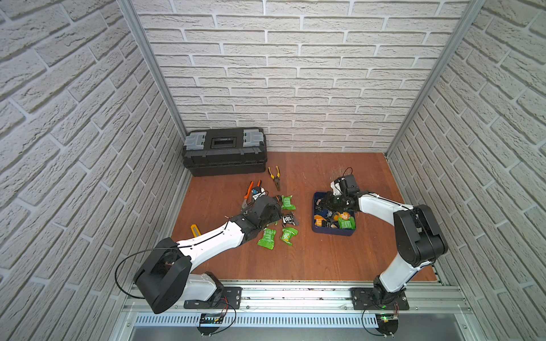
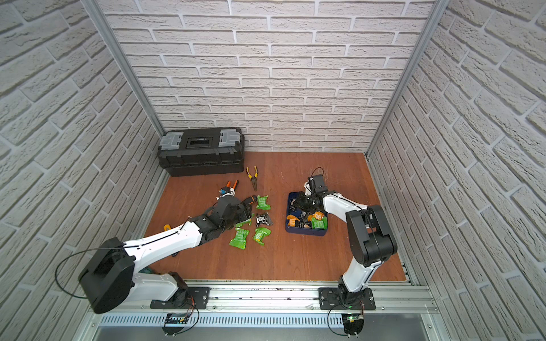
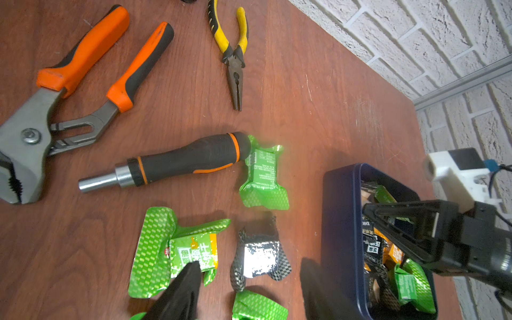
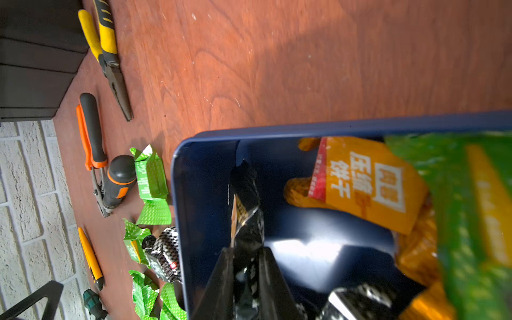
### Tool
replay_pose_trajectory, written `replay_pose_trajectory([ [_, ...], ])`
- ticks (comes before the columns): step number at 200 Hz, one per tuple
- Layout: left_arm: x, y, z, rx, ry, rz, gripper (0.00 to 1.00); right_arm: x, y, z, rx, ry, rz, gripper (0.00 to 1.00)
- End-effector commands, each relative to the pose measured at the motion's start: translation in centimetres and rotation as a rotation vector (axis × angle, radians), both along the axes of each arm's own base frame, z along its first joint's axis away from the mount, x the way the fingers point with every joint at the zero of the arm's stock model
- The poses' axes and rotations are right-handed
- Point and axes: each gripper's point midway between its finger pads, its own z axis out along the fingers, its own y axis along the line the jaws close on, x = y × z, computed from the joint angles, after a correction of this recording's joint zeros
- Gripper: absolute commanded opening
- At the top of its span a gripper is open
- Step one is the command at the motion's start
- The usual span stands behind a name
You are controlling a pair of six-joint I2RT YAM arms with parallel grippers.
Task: Take the cookies out of the storage box
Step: Pick up the cookie from the storage box, then place the cookie at the center of the board.
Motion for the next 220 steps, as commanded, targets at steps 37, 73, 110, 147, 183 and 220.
replay_pose_trajectory([
  [37,0.3,0.6,0.2,0.009,-0.014,0.028,0.63,-2.9,-2.2,3.3,-0.093,-0.022,0.012,0.17],
  [73,0.4,0.4,-0.2,0.005,-0.009,0.026,0.63,-3.4,-2.0,5.8,-0.096,-0.086,0.009,0.17],
  [110,0.4,0.4,-0.1,0.000,-0.008,0.028,0.63,-2.1,2.0,8.0,-0.134,-0.140,0.123,0.17],
  [147,0.0,0.8,0.0,0.001,-0.002,0.036,0.63,-0.2,6.2,6.8,-0.129,-0.112,0.191,0.17],
  [183,-0.4,1.4,-0.2,-0.002,0.000,0.055,0.63,1.4,7.9,4.9,-0.150,-0.073,0.218,0.16],
  [220,-0.4,1.4,-0.2,-0.001,0.003,0.054,0.63,2.9,8.7,2.3,-0.209,-0.043,0.228,0.16],
])
